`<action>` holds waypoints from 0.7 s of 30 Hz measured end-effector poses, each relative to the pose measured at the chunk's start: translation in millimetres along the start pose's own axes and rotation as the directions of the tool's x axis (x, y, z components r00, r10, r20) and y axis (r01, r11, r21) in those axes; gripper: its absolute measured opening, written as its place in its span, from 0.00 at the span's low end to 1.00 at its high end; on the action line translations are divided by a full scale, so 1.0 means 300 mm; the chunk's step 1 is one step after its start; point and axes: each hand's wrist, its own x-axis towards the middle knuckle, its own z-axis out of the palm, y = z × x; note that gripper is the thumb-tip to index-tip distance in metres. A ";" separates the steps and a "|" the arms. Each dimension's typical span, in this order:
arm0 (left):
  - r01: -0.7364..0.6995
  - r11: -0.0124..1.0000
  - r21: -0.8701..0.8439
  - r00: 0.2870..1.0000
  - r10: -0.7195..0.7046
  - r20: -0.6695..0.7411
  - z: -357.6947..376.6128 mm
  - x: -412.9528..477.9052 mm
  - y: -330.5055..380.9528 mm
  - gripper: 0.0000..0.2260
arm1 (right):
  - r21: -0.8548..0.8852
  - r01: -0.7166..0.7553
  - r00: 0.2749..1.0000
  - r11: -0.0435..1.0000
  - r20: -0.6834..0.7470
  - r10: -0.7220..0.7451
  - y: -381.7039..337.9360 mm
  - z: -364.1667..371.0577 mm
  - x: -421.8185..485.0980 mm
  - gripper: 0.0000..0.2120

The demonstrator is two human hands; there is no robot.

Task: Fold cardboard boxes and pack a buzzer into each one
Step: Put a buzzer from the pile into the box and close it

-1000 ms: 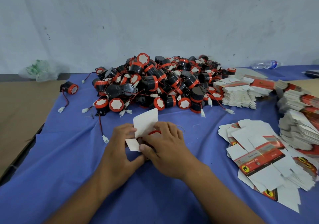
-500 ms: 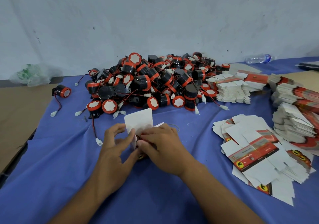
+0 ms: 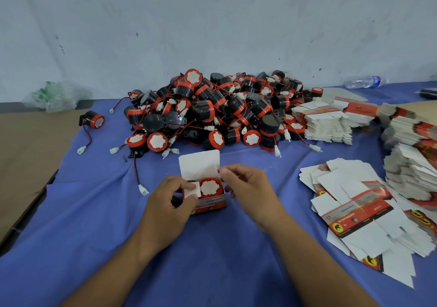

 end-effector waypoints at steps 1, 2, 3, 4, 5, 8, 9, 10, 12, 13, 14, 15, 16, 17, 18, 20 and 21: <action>0.012 1.000 -0.012 1.000 -0.012 -0.007 -0.001 0.000 0.003 0.09 | -0.024 0.012 1.000 1.000 0.020 -0.011 0.004 0.008 0.001 0.06; 0.017 1.000 -0.018 1.000 -0.017 -0.011 -0.003 0.000 0.006 0.09 | -0.052 0.015 0.999 0.999 0.030 -0.014 0.013 0.013 0.002 0.05; 0.018 1.000 -0.022 1.000 -0.018 -0.012 -0.004 -0.002 0.009 0.10 | -0.091 0.012 0.999 0.996 0.042 -0.009 0.022 0.015 0.002 0.03; 0.021 0.999 -0.027 1.000 -0.021 -0.006 -0.004 -0.004 0.010 0.11 | -0.116 0.008 0.998 0.993 0.059 -0.002 0.031 0.016 0.004 0.02; 0.027 0.999 -0.034 1.000 -0.027 0.008 -0.006 -0.006 0.009 0.11 | -0.124 0.007 0.997 0.992 0.080 0.003 0.035 0.016 0.003 0.02; 0.006 1.000 -0.024 0.999 -0.004 0.052 -0.015 -0.008 -0.002 0.10 | -0.123 0.001 0.992 0.992 0.122 0.014 0.038 0.012 0.000 0.03; -0.014 1.000 -0.014 0.998 0.015 0.053 -0.017 -0.007 -0.003 0.09 | -0.130 -0.005 0.990 0.992 0.137 0.022 0.037 0.010 -0.002 0.04; -0.028 1.000 -0.006 0.998 0.028 0.049 -0.017 -0.005 -0.003 0.08 | -0.129 -0.012 0.987 0.992 0.154 0.032 0.038 0.011 -0.002 0.05; -0.031 1.000 0.000 0.999 0.031 0.041 -0.014 0.003 0.002 0.07 | -0.085 -0.050 0.981 0.995 0.182 0.065 0.040 0.015 0.000 0.10; -0.016 1.000 -0.011 0.999 0.017 0.044 -0.011 0.006 0.003 0.06 | -0.052 -0.067 0.980 0.996 0.185 0.076 0.038 0.018 0.001 0.15; 0.011 0.999 -0.041 0.998 -0.009 0.057 -0.009 0.008 0.002 0.05 | -0.017 -0.068 0.980 0.998 0.184 0.070 0.036 0.020 0.004 0.21; 0.053 0.995 -0.090 0.996 -0.046 0.080 -0.010 0.010 0.002 0.05 | 0.016 -0.054 0.981 0.998 0.186 0.051 0.037 0.021 0.007 0.28; 0.102 0.985 -0.142 0.990 -0.087 0.110 -0.014 0.011 0.000 0.07 | 0.036 -0.037 0.979 0.999 0.200 0.029 0.039 0.022 0.011 0.34; 0.143 0.974 -0.176 0.984 -0.120 0.135 -0.018 0.011 -0.004 0.09 | 0.035 -0.018 0.975 0.999 0.221 0.009 0.040 0.021 0.013 0.37; 0.169 0.967 -0.192 0.979 -0.141 0.150 -0.023 0.012 -0.008 0.11 | 0.023 0.007 0.970 1.000 0.244 -0.013 0.042 0.021 0.015 0.36; 0.199 0.951 -0.235 0.974 -0.164 0.159 -0.031 0.015 -0.016 0.18 | 0.016 0.038 0.964 0.999 0.264 -0.040 0.044 0.021 0.018 0.24; 0.199 0.944 -0.263 0.973 -0.158 0.169 -0.035 0.017 -0.018 0.21 | 0.005 0.046 0.965 0.999 0.258 -0.046 0.045 0.021 0.018 0.19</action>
